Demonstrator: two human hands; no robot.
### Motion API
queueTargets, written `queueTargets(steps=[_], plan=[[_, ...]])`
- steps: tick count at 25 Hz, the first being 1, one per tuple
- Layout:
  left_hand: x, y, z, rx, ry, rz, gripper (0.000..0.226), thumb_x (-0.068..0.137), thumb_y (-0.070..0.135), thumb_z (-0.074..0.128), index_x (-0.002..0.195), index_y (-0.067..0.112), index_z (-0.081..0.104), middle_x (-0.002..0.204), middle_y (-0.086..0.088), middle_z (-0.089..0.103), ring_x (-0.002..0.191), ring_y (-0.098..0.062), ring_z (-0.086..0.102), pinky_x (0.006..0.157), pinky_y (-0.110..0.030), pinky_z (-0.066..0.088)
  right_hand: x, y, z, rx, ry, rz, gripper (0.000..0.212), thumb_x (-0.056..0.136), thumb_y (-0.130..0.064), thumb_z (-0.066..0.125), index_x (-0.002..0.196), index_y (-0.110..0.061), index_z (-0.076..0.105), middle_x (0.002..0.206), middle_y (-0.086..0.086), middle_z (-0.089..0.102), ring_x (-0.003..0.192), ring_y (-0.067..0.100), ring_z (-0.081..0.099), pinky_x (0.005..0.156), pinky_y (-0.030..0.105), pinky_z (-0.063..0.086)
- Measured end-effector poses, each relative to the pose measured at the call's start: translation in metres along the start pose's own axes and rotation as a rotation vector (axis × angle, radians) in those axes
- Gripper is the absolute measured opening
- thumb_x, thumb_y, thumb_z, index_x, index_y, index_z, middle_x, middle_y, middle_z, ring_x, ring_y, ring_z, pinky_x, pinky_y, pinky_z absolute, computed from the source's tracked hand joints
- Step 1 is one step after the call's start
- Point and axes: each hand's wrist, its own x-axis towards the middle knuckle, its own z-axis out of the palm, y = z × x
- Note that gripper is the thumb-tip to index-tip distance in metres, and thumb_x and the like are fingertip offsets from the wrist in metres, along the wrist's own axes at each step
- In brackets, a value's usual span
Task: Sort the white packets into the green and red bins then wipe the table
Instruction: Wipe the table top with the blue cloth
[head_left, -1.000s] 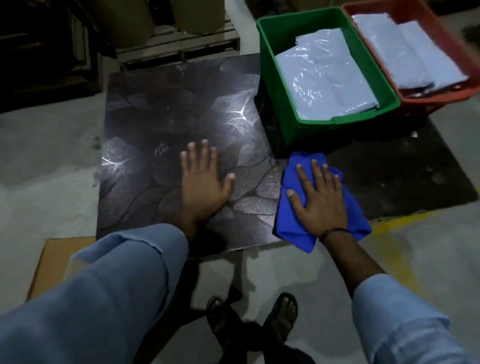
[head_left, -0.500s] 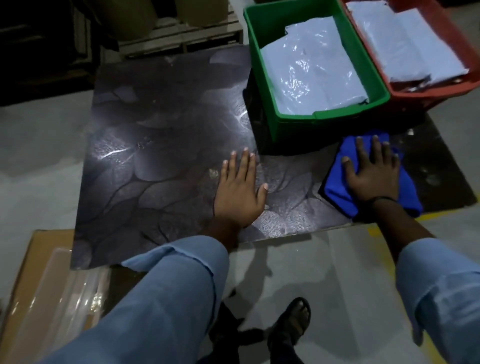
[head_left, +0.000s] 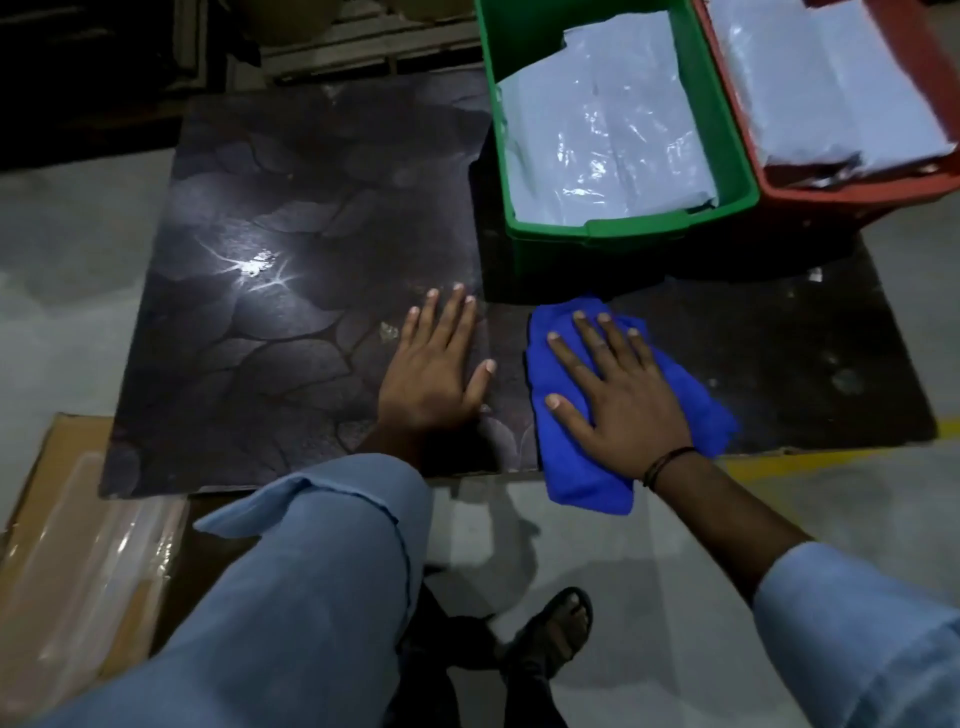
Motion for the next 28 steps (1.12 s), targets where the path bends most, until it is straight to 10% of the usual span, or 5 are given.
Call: queueTargets(steps=[7,13,20,28], plan=[[-0.001,-0.005,-0.001,0.022,0.000,0.003,0.078,0.098,0.054,0.037,0.162,0.012,0.019,0.171,-0.005,0.011,0.158,-0.029,0.005,0.127,-0.048,0.009,0.010,0.006,0.006,-0.006,0.123,0.588,0.071,0.097,-0.059,0.030,0.157,-0.022,0.027,0.164,0.017,0.022,0.150,0.040,0.020,0.120,0.057,0.015],[-0.001,-0.002,-0.001,0.011,0.002,0.009,0.079,0.096,0.054,0.036,0.161,0.011,0.023,0.170,-0.008,0.013,0.158,-0.030,0.008,0.127,-0.049,0.011,0.007,-0.021,0.001,0.009,0.011,-0.027,0.070,0.098,-0.064,0.030,0.158,-0.031,0.022,0.167,0.005,0.014,0.154,0.030,0.010,0.122,0.052,0.013],[0.000,-0.003,-0.001,-0.004,0.015,0.008,0.080,0.096,0.056,0.037,0.161,0.013,0.021,0.171,-0.007,0.010,0.158,-0.030,0.005,0.127,-0.049,0.009,0.015,0.024,0.005,0.025,0.106,0.711,0.075,0.093,-0.063,0.028,0.155,-0.022,0.032,0.163,0.018,0.025,0.149,0.041,0.020,0.119,0.060,0.015],[-0.008,0.014,-0.008,0.041,0.046,0.058,0.072,0.099,0.049,0.037,0.156,0.006,0.033,0.169,-0.020,0.009,0.155,-0.041,0.008,0.125,-0.055,0.015,-0.013,-0.007,0.000,0.018,0.012,0.313,0.082,0.091,-0.075,0.032,0.158,-0.028,0.024,0.167,0.010,0.016,0.153,0.034,0.012,0.122,0.056,0.009]])
